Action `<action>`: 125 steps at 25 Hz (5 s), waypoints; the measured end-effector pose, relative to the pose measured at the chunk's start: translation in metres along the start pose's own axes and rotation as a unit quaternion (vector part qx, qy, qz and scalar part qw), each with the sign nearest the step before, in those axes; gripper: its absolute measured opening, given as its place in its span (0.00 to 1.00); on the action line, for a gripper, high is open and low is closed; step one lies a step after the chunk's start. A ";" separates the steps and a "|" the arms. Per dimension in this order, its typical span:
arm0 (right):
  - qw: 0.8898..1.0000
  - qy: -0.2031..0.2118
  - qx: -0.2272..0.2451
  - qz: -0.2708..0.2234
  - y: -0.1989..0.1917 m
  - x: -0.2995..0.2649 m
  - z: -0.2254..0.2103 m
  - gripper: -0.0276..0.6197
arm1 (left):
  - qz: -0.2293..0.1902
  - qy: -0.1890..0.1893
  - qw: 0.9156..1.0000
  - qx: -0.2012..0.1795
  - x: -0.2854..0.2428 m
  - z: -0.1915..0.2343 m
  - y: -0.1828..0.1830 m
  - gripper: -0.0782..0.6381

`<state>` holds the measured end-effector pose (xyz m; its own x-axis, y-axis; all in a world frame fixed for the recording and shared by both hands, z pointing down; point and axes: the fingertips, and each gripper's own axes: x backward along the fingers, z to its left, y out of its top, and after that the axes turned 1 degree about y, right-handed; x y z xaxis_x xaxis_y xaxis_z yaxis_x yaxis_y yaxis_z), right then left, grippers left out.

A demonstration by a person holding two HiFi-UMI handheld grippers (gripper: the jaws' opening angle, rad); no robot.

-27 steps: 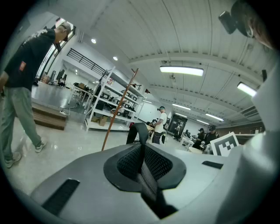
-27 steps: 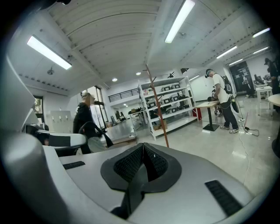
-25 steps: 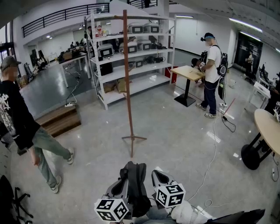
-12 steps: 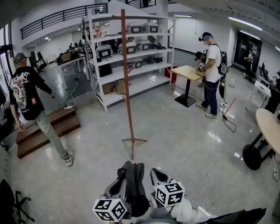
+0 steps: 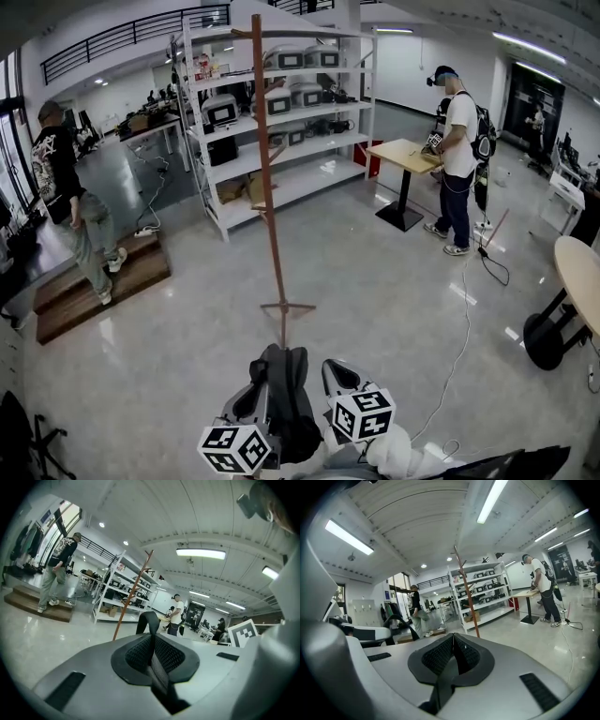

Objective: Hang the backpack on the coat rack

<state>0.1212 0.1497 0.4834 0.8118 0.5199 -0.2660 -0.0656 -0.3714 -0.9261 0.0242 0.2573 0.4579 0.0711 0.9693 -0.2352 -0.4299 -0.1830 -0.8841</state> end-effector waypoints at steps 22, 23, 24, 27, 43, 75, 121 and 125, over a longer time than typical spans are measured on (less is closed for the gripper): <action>1.000 0.014 0.001 -0.001 0.057 -0.119 -0.099 0.06 | -0.019 0.022 1.000 -0.003 -0.144 0.025 0.051 0.14; 1.000 0.016 0.002 -0.001 0.059 -0.124 -0.104 0.06 | -0.021 0.023 1.000 -0.004 -0.150 0.026 0.053 0.14; 1.000 0.017 0.003 -0.001 0.061 -0.128 -0.108 0.06 | -0.023 0.023 0.999 -0.005 -0.155 0.025 0.055 0.13; 1.000 0.018 0.004 -0.001 0.065 -0.137 -0.119 0.06 | -0.033 0.027 0.999 -0.009 -0.165 0.027 0.064 0.13; 1.000 -0.015 -0.008 0.016 0.063 -0.170 -0.163 0.06 | -0.050 0.032 0.998 -0.012 -0.214 0.056 0.102 0.13; 0.999 -0.049 -0.010 -0.001 0.128 -0.361 -0.165 0.06 | 0.014 -0.075 0.997 -0.024 -0.368 0.134 0.161 0.13; 0.991 -0.122 -0.060 -0.014 0.156 -0.412 -0.236 0.06 | 0.062 -0.213 0.971 -0.093 -0.508 0.115 0.226 0.13; 0.991 -0.120 -0.061 -0.014 0.159 -0.417 -0.238 0.06 | 0.060 -0.205 0.973 -0.088 -0.517 0.120 0.234 0.13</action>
<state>-0.0890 -0.3092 0.5107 0.6506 0.6929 -0.3108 0.0373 -0.4379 -0.8982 -0.2216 -0.2675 0.4209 -0.3507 0.9165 -0.1923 -0.2502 -0.2897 -0.9238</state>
